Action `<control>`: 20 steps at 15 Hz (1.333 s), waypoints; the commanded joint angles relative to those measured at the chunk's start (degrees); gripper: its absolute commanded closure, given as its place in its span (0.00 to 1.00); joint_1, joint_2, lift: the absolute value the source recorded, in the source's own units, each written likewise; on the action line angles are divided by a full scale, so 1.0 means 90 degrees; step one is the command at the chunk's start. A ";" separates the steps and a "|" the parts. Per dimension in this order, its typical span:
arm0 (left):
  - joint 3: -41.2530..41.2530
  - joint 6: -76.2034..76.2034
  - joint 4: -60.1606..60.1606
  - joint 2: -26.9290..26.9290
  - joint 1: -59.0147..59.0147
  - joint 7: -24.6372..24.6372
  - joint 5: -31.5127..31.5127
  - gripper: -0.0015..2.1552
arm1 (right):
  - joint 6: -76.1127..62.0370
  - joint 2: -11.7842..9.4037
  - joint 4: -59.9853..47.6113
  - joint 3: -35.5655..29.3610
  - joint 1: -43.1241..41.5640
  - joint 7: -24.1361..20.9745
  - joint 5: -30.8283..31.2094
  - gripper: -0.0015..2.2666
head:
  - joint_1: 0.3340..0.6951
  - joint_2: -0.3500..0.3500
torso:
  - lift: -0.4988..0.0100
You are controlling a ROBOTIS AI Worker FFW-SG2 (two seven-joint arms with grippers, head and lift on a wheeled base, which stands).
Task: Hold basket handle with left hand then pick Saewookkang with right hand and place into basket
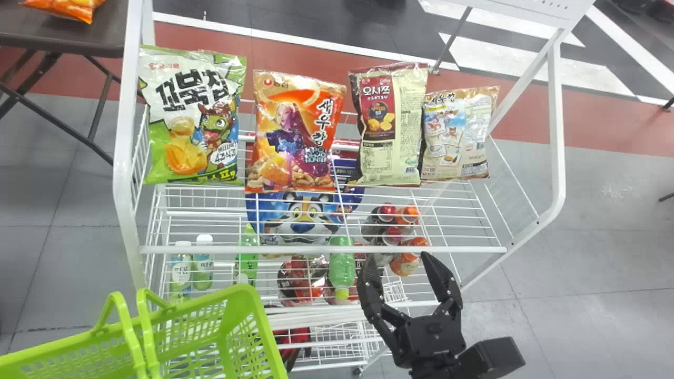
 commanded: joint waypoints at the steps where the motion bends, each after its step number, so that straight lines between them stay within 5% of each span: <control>1: -0.0009 0.0203 -0.0003 0.0000 0.0000 -0.0063 0.0000 1.00 | -0.0025 0.0000 0.0004 -0.0003 0.0008 0.0000 0.0000 0.04 | 1.00 0.00 | 0.95; 12: -0.0039 0.0203 0.0006 0.0000 0.0019 -0.0063 -0.0029 1.00 | 0.0307 0.0010 -0.0094 0.0095 -0.0314 -0.0009 -0.0020 0.04 | 1.00 0.00 | 0.95; 20: -0.0039 0.0203 -0.0052 0.0029 0.0088 -0.0063 -0.0039 1.00 | 0.2534 0.0010 -0.0426 0.0515 -0.1613 -0.0400 0.0117 0.04 | 1.00 0.02 | 0.95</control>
